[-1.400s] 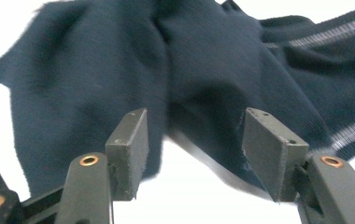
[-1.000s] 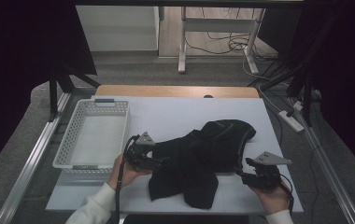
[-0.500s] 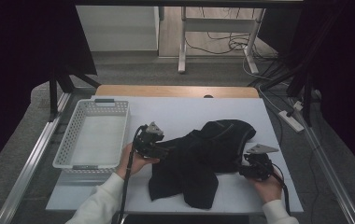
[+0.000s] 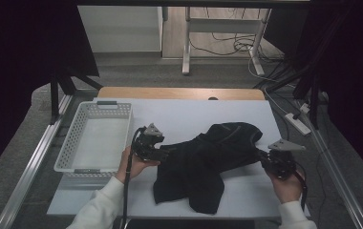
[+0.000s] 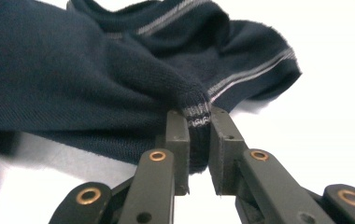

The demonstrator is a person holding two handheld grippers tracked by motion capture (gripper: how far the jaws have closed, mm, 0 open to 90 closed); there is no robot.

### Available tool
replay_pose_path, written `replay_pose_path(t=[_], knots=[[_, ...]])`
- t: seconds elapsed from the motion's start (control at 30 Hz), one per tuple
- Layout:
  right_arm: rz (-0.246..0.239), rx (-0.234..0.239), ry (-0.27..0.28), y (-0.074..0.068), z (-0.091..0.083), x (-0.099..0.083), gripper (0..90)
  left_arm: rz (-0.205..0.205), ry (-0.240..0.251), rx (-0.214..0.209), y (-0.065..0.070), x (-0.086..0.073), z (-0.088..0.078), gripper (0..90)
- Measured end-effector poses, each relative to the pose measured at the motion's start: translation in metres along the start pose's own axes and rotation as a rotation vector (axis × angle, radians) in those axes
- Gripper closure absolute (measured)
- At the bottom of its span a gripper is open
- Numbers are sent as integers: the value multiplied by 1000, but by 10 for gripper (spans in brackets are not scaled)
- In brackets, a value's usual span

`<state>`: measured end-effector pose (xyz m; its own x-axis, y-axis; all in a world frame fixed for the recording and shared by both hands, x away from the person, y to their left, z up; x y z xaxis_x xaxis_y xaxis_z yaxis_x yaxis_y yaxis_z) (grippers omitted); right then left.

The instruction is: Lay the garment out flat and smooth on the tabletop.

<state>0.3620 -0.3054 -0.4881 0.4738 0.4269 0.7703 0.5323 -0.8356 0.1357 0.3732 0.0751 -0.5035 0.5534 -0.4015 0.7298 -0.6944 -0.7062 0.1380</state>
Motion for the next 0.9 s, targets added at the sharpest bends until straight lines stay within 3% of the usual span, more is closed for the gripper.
replay_pose_path(t=[0.2,0.33,0.5,0.6,0.67,0.77,0.9], knots=[[25,-21,47,11,-15,7,797,0,-1,0,0,0,0,315],[36,2,21,9,-7,-2,792,2,-3,1,0,-1,0,314],[46,37,-58,3,10,-23,773,6,-11,2,1,-2,1,313],[53,34,-59,3,9,-28,642,6,-12,1,0,-2,3,312],[61,13,-17,4,2,-23,560,5,-11,2,0,-2,3,312],[74,23,39,2,-7,-10,470,8,-11,4,0,-2,4,312],[59,52,61,-6,-2,2,424,9,-10,8,1,-1,5,311]])
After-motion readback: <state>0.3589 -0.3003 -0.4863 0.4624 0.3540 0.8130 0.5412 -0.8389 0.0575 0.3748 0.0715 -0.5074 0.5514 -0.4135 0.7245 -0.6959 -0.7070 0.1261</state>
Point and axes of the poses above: each handheld gripper's, and its own axes: z roughly forward along the jaws, x roughly out of its top, y roughly to its right, the point moved 5 cm from there along z, roughly forward along the jaws, and after that the axes turned 2 degrees about -z, right-handed, at the moved point
